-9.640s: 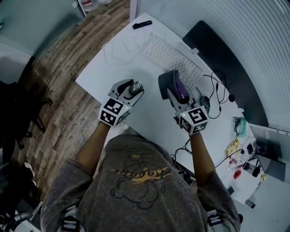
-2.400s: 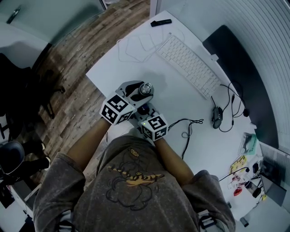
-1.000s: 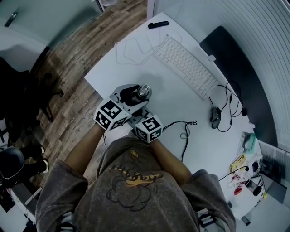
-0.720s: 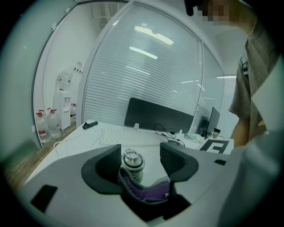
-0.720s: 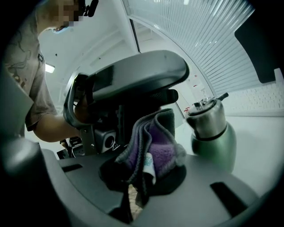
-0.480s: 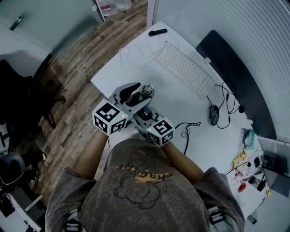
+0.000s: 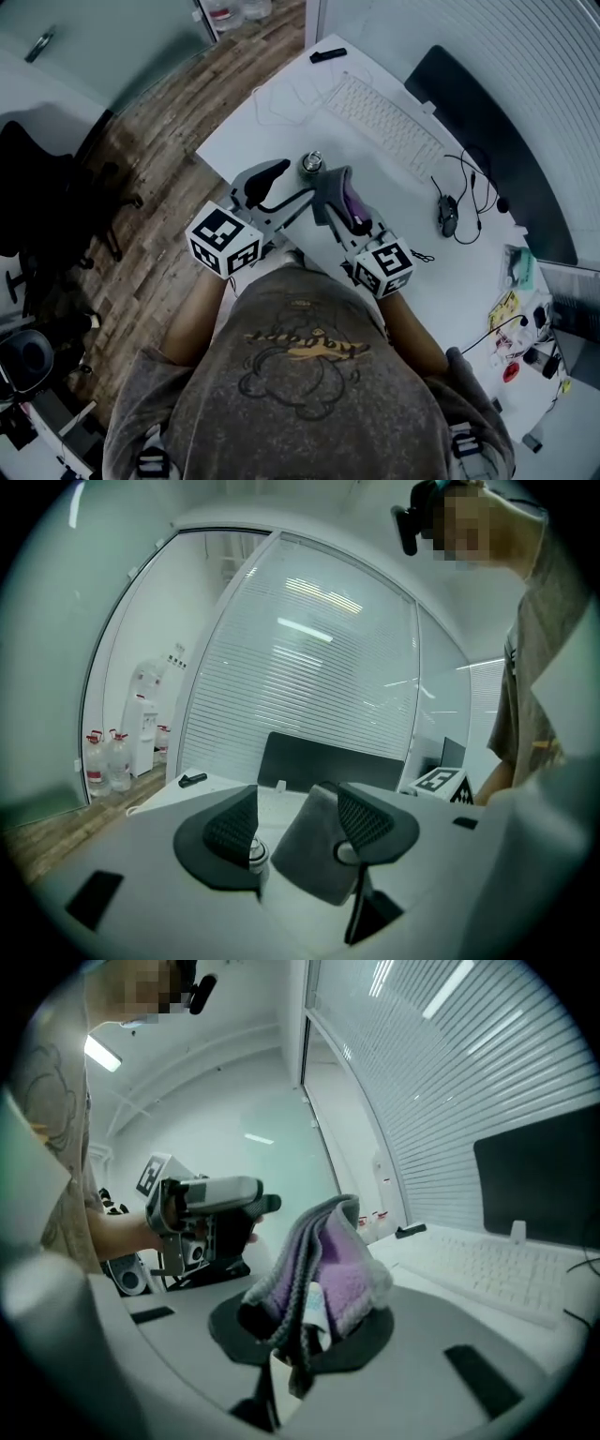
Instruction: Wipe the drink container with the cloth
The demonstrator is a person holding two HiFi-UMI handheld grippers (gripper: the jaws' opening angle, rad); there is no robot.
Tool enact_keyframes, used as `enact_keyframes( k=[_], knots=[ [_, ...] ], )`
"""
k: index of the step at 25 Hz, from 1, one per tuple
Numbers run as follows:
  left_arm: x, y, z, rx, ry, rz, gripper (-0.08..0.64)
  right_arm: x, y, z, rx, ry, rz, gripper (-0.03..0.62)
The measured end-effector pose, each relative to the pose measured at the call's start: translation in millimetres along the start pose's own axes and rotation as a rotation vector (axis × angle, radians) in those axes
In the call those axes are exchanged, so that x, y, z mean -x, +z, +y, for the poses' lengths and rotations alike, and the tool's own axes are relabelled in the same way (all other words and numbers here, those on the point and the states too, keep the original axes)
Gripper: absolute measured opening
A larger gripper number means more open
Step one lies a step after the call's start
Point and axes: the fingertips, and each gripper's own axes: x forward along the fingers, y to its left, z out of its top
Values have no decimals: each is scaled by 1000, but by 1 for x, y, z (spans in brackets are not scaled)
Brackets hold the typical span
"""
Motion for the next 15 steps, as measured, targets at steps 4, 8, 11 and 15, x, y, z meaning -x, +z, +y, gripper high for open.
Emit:
enact_keyframes(
  k=[4, 8, 11, 15],
  knots=[
    [8, -10, -5, -2, 7, 9, 268, 33, 13, -17, 15, -91, -48, 52],
    [12, -18, -10, -10, 22, 4, 268, 59, 21, -29, 17, -166, -85, 52],
    [17, -23, -5, -5, 66, -12, 268, 74, 27, -38, 25, -225, -115, 54],
    [23, -36, 8, -8, 137, -16, 242, 83, 31, -49, 68, -286, -162, 54]
  ],
)
